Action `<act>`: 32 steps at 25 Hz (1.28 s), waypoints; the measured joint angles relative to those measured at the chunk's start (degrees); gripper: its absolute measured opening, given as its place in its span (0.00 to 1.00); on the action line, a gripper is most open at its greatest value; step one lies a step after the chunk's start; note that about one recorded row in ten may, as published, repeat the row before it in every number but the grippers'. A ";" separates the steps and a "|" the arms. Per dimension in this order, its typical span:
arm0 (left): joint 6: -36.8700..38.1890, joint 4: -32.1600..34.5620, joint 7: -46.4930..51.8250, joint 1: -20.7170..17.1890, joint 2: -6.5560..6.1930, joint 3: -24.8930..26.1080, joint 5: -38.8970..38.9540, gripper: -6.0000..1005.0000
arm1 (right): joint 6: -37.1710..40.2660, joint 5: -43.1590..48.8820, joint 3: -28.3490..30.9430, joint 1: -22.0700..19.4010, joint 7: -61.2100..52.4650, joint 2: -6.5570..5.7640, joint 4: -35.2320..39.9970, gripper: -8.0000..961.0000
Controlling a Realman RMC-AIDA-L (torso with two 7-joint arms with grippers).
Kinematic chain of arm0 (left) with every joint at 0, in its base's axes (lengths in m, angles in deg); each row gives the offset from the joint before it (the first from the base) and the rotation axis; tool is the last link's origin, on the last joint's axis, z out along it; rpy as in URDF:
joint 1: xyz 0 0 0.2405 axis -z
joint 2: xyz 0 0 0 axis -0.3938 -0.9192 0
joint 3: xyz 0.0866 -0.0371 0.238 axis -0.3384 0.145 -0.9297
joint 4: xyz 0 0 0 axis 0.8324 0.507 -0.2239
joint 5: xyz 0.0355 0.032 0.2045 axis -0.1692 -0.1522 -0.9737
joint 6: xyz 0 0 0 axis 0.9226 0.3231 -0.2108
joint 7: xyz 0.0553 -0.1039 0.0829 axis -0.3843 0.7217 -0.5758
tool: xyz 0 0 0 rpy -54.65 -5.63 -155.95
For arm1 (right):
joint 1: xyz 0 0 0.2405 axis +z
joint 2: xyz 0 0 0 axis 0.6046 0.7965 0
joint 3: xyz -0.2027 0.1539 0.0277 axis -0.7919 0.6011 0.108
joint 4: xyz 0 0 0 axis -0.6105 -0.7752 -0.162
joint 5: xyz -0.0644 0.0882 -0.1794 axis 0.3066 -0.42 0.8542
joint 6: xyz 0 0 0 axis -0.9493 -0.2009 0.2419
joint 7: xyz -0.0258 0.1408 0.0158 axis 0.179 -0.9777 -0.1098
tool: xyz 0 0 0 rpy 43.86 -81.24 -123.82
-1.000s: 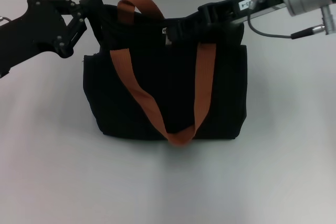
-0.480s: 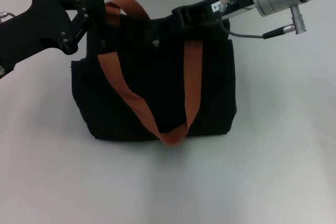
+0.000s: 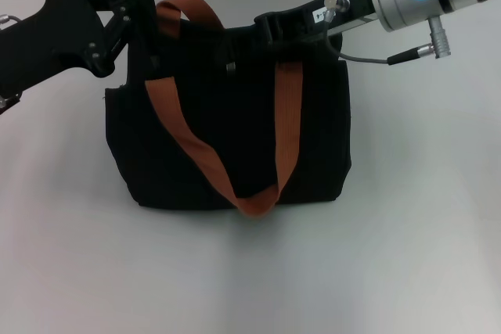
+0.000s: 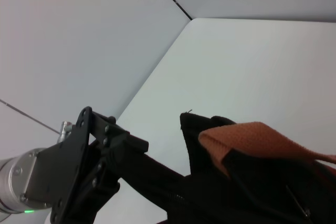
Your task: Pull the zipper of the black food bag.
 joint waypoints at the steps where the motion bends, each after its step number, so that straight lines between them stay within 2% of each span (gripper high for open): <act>1: 0.01 0.00 0.00 0.00 0.00 0.01 0.03 0.08 | -0.01 -0.06 -0.22 0.06 0.00 0.01 -0.05 0.37; 11: 0.07 -0.07 0.00 -0.04 -0.03 -0.14 0.51 0.08 | 0.08 -2.80 -0.98 -0.37 -0.60 0.05 0.07 0.34; 32: -0.44 0.00 0.85 0.76 -0.32 -0.37 0.53 0.09 | 3.46 -0.72 -1.18 -0.94 -2.66 -0.38 2.70 0.32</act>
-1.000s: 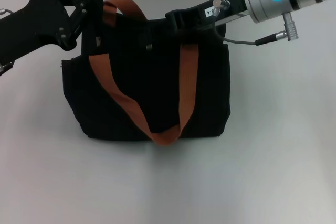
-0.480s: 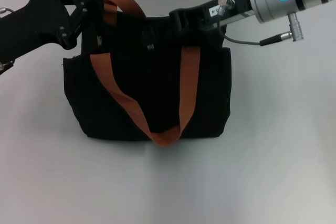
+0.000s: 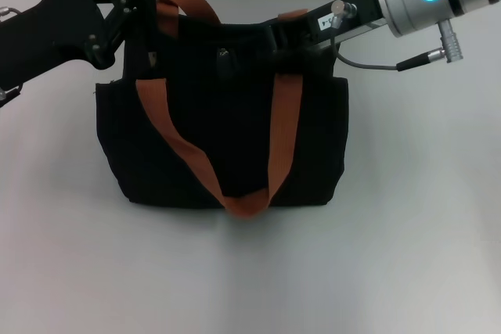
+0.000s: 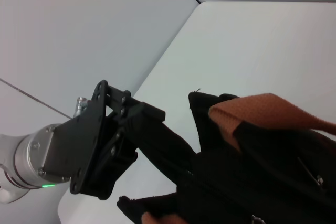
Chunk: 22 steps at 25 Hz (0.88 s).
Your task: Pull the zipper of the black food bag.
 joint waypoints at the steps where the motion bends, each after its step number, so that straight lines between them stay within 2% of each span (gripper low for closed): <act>1: -0.01 0.00 0.15 0.13 0.07 -0.02 0.00 0.09 | -0.11 0.34 -0.05 0.36 -0.20 0.05 -0.10 0.32; 9: 0.29 0.00 0.60 0.40 0.28 -0.07 -0.07 0.09 | -2.31 1.37 -1.89 2.67 -1.66 0.31 -1.02 0.32; 22: 0.62 0.00 0.64 -0.04 0.28 -0.05 -0.05 0.09 | -3.15 0.55 -2.13 2.33 -2.17 0.45 -0.95 0.32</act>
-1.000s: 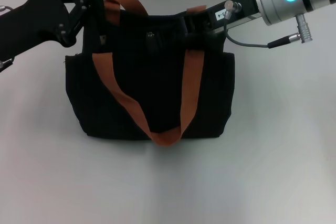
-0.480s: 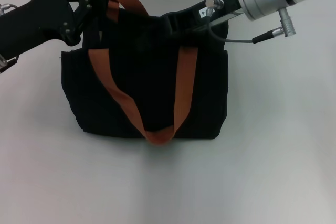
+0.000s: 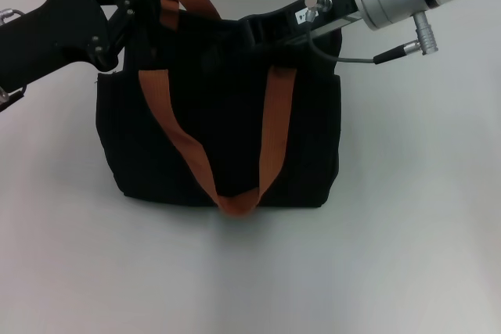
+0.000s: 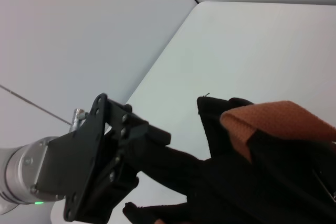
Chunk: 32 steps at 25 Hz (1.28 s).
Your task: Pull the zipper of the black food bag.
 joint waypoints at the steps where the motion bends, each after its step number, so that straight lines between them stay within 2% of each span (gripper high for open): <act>1: 0.04 0.00 0.00 0.00 -0.02 0.00 0.00 0.09 | -0.13 0.20 -0.12 0.00 -0.38 -0.01 0.00 0.32; 14: 0.68 0.00 0.00 0.03 -0.14 -0.01 0.00 0.09 | -2.11 1.88 -0.78 0.43 -2.58 -0.02 0.38 0.32; 19: 0.90 0.00 -0.01 -0.04 -0.14 0.00 0.02 0.10 | -3.24 1.58 -0.90 0.40 -2.62 0.01 0.37 0.23; 32: 1.30 0.00 -0.13 -0.22 -0.22 0.00 0.04 0.10 | -3.25 1.10 -0.21 0.13 -2.63 0.02 0.48 0.11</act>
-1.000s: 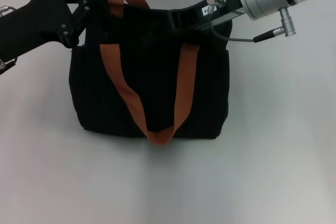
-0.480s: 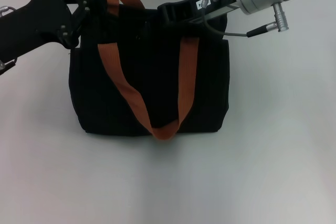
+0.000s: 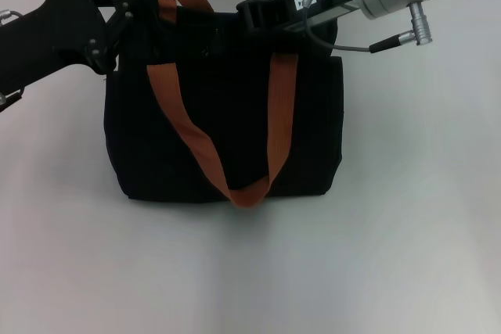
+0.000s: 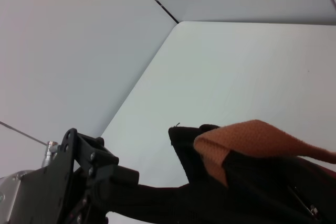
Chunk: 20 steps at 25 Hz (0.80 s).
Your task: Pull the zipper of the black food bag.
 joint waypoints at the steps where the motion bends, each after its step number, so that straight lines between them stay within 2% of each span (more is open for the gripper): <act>1: 0.04 0.00 -0.01 0.00 -0.03 0.00 0.00 0.10 | 0.00 -0.01 0.02 0.00 0.00 0.00 0.02 0.11; 6: 0.09 0.00 -0.02 0.02 -0.09 0.00 0.00 0.10 | 0.13 -0.03 0.04 0.06 -0.01 -0.07 0.07 0.12; 17: 0.09 0.00 -0.15 0.00 -0.10 0.00 0.00 0.10 | 0.21 -1.04 0.07 -0.11 -0.97 -0.15 -0.23 0.26; 20: 0.09 0.00 -0.24 -0.02 -0.13 0.04 0.00 0.10 | 0.21 -1.59 0.28 -0.38 -1.06 -0.20 -0.40 0.27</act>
